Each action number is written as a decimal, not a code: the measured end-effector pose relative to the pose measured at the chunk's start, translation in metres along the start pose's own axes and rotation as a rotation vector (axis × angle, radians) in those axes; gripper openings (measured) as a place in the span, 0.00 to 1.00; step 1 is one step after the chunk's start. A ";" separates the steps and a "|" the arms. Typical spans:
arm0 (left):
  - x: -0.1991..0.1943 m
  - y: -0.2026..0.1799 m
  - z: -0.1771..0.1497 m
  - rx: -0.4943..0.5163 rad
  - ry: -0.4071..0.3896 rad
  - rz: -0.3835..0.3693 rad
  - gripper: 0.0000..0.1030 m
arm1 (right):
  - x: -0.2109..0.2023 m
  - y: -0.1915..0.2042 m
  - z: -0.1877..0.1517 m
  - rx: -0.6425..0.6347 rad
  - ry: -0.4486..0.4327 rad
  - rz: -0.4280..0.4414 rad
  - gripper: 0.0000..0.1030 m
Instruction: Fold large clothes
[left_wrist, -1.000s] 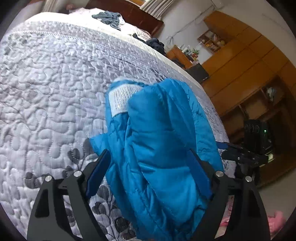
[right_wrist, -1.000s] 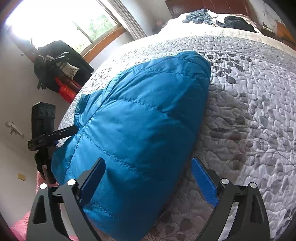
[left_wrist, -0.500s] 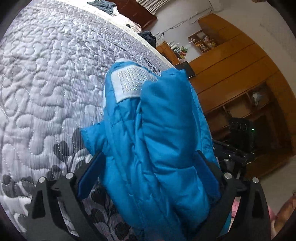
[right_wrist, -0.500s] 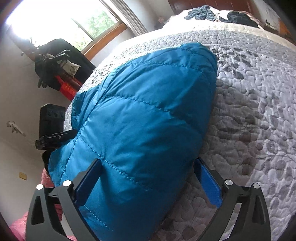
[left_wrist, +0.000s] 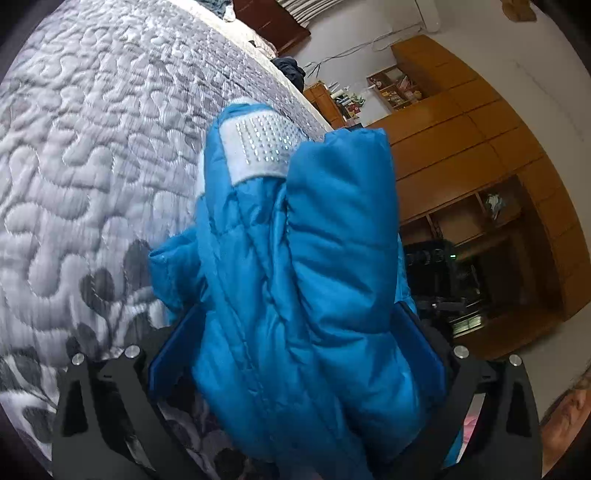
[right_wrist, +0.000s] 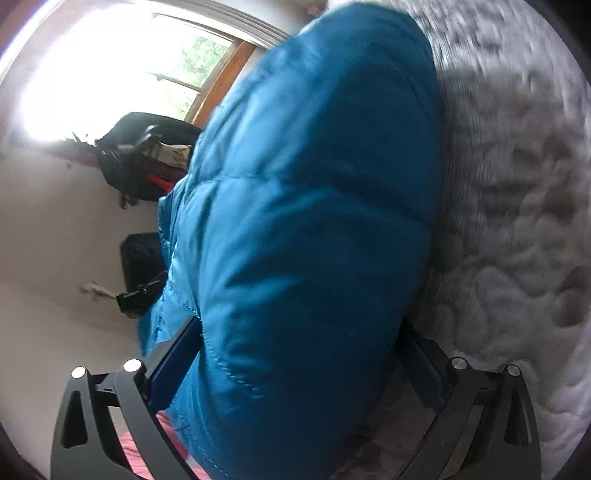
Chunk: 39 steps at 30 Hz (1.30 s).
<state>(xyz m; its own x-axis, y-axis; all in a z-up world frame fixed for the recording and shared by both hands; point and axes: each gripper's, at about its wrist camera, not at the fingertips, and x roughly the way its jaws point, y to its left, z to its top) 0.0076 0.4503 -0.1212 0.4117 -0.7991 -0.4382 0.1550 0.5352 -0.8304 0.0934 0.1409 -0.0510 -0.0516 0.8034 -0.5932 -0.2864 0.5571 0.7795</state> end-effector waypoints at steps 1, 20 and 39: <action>0.001 0.001 0.000 -0.005 0.004 -0.012 0.97 | 0.001 -0.002 0.000 -0.001 -0.001 0.010 0.97; 0.027 -0.029 -0.017 0.038 -0.015 -0.044 0.72 | -0.007 0.028 -0.006 -0.119 -0.041 0.003 0.71; 0.129 -0.142 0.010 0.169 0.040 -0.150 0.61 | -0.136 0.042 -0.033 -0.148 -0.216 -0.103 0.65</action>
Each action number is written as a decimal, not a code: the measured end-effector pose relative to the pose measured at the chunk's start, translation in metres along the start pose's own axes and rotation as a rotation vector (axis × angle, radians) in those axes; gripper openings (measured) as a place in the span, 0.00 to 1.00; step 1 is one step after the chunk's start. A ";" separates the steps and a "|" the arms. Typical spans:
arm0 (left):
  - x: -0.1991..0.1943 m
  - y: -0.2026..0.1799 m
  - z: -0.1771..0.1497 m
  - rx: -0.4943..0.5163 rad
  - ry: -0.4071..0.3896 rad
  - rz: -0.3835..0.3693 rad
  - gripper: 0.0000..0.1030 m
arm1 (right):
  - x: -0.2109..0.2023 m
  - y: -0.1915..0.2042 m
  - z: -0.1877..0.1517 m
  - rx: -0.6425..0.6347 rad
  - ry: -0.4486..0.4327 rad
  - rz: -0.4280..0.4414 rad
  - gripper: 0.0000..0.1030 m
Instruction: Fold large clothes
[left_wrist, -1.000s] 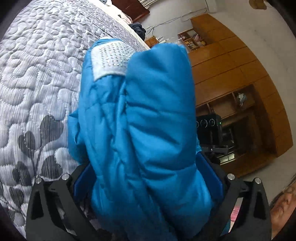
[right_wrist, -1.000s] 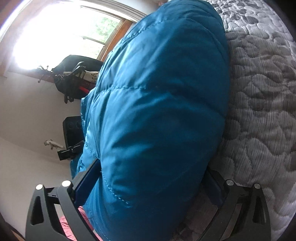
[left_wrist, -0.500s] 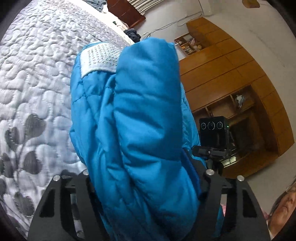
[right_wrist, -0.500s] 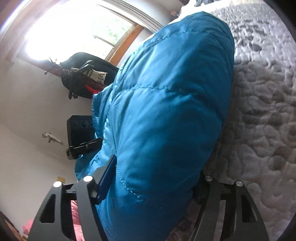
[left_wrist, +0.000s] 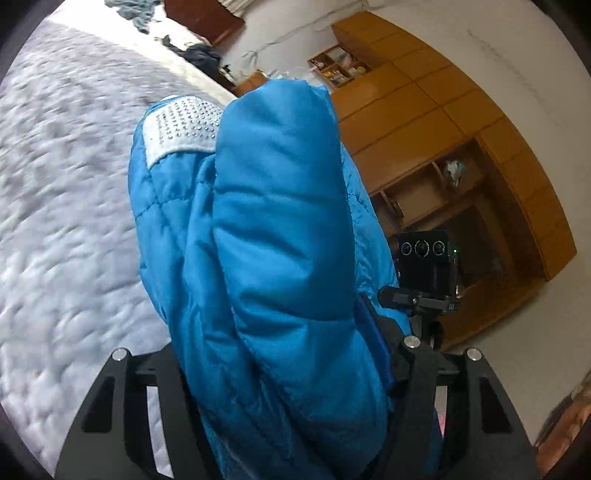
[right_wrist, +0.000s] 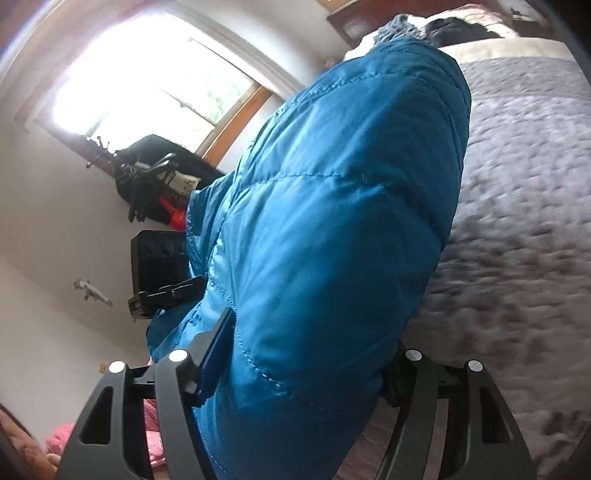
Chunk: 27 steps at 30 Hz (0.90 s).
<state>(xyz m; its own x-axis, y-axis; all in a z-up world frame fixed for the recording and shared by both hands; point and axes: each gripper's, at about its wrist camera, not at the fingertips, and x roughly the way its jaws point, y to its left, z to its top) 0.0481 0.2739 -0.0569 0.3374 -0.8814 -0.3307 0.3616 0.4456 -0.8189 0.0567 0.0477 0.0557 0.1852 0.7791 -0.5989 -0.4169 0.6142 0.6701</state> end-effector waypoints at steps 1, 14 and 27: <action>0.008 -0.003 0.004 0.007 0.004 -0.003 0.61 | -0.006 -0.005 0.001 0.003 -0.005 -0.005 0.65; 0.099 0.025 0.018 0.024 0.039 0.074 0.61 | -0.024 -0.107 0.019 0.150 -0.016 -0.006 0.65; 0.111 0.025 0.007 0.072 0.014 0.104 0.69 | 0.000 -0.142 0.015 0.216 -0.031 0.078 0.76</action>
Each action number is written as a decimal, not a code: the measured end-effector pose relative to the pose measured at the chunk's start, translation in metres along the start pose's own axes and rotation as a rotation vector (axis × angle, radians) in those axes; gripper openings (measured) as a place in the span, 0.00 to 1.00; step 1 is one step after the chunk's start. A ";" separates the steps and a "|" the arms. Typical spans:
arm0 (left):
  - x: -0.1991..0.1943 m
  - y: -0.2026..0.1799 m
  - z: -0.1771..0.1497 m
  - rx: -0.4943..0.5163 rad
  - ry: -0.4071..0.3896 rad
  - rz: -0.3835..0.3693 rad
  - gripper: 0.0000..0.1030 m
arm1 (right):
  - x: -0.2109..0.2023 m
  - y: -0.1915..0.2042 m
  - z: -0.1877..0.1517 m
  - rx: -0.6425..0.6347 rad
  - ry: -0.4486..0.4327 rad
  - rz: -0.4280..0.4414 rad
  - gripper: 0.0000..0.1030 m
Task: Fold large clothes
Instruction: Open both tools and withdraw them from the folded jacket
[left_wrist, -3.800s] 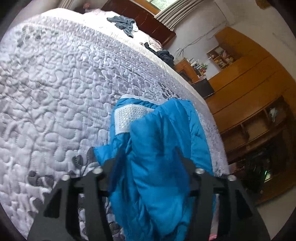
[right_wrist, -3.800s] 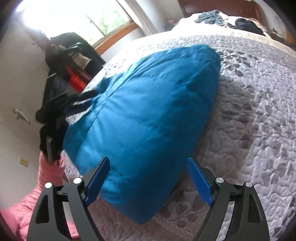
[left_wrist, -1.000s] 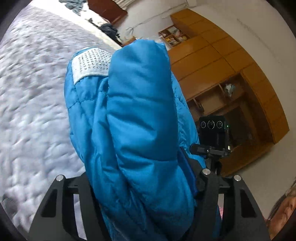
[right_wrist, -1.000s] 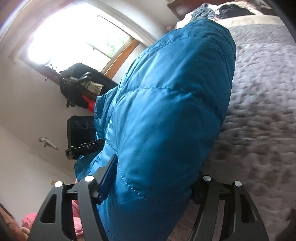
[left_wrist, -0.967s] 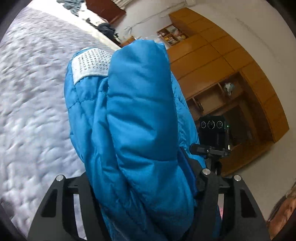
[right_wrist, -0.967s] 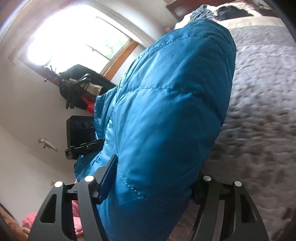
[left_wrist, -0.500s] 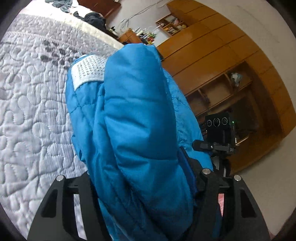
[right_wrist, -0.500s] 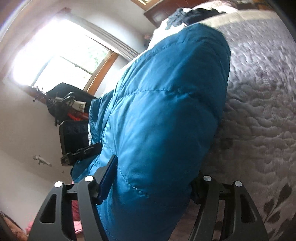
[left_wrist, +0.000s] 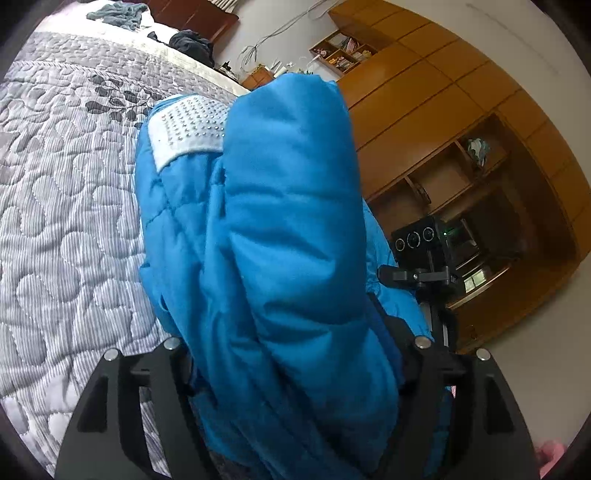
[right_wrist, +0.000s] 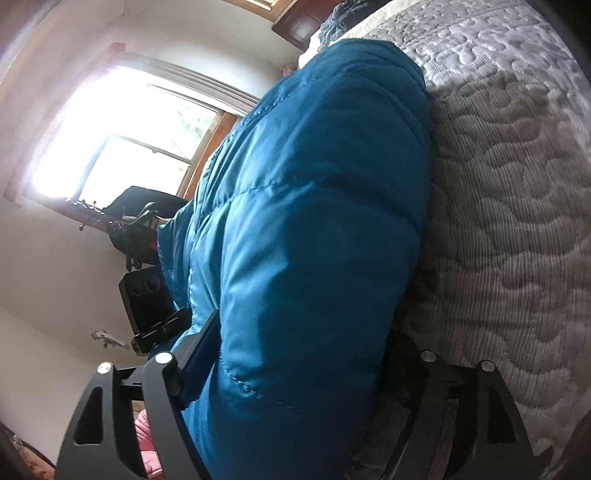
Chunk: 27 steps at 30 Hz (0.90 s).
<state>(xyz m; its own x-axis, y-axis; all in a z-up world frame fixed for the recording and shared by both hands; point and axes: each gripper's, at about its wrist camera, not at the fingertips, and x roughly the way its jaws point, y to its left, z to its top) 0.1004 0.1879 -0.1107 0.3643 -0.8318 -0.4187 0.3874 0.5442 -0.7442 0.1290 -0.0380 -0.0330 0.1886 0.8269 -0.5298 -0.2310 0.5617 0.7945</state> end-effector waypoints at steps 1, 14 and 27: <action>0.000 0.002 -0.001 -0.001 0.000 -0.001 0.69 | -0.005 -0.007 0.000 0.002 -0.003 0.006 0.77; -0.024 -0.004 -0.010 -0.018 -0.011 0.060 0.73 | -0.023 -0.023 -0.023 0.003 -0.063 -0.035 0.88; -0.098 -0.080 -0.048 0.138 -0.142 0.448 0.89 | -0.074 0.047 -0.096 -0.144 -0.195 -0.461 0.97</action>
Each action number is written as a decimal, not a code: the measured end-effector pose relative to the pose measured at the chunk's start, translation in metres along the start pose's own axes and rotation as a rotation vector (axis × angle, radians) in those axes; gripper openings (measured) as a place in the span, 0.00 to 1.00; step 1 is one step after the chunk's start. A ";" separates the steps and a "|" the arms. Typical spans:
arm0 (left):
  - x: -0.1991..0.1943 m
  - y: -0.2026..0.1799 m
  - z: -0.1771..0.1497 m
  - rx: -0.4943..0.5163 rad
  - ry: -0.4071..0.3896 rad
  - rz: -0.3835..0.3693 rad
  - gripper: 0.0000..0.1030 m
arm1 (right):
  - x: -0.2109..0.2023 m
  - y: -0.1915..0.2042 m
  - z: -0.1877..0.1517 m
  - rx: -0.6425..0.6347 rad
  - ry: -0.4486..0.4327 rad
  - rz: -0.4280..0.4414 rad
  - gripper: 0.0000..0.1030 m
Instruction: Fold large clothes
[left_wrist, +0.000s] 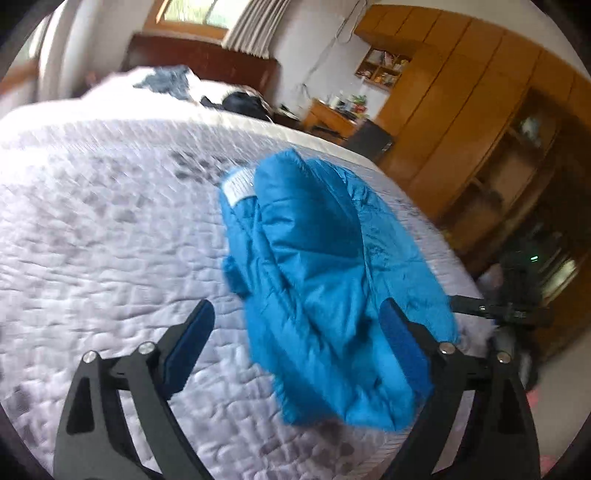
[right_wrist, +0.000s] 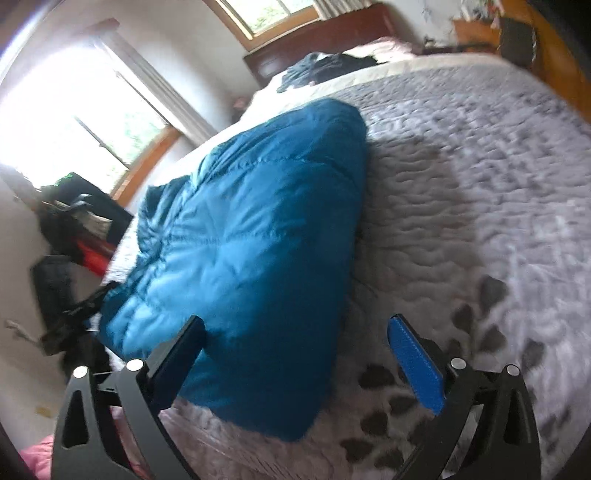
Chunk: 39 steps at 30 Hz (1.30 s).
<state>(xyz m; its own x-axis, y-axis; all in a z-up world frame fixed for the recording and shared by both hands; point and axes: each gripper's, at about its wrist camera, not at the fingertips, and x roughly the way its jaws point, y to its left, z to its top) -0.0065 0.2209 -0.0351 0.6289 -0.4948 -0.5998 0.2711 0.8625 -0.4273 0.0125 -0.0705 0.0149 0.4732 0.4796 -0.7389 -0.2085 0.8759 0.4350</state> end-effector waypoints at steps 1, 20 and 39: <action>-0.007 -0.004 -0.003 0.008 -0.009 0.021 0.89 | -0.004 0.004 -0.004 -0.006 -0.012 -0.030 0.96; -0.068 -0.069 -0.036 0.000 -0.039 0.330 0.96 | -0.045 0.056 -0.047 -0.061 -0.173 -0.365 0.96; -0.077 -0.088 -0.054 0.016 -0.027 0.420 0.96 | -0.053 0.073 -0.071 -0.059 -0.136 -0.415 0.96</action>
<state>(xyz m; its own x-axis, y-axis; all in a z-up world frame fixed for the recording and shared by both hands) -0.1181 0.1769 0.0117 0.7061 -0.0969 -0.7015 -0.0020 0.9903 -0.1388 -0.0885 -0.0281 0.0491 0.6346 0.0791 -0.7688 -0.0238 0.9963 0.0829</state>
